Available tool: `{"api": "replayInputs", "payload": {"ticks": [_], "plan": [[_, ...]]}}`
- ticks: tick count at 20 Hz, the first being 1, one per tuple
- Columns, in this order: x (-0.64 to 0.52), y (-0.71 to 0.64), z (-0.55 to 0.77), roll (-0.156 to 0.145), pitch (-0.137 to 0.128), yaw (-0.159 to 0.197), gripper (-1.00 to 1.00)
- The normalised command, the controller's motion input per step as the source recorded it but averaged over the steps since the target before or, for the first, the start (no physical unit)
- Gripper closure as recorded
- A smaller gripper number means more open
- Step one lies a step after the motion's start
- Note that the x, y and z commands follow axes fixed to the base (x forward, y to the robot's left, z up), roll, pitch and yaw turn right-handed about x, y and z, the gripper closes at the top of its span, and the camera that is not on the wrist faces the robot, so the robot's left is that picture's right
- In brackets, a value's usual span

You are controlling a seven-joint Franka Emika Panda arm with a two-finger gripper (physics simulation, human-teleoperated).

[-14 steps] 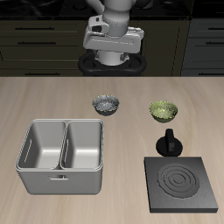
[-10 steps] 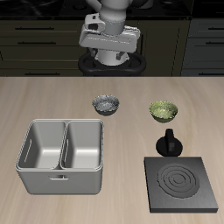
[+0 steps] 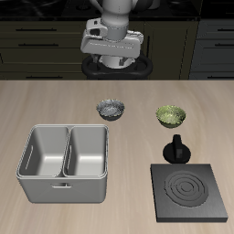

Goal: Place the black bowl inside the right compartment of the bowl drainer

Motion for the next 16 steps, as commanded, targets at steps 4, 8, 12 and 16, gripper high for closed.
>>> {"api": "replayInputs", "payload": {"ticks": [4,8,12,16], "plan": [[0.09,-0.06,-0.27,0.01,0.003,0.017,-1.0],[0.09,-0.1,-0.25,-0.013,0.003,-0.003,-1.0],[0.12,-0.05,-0.24,0.007,0.0,0.012,-1.0],[0.12,-0.03,-0.36,0.006,0.045,-0.028,-1.0]]}}
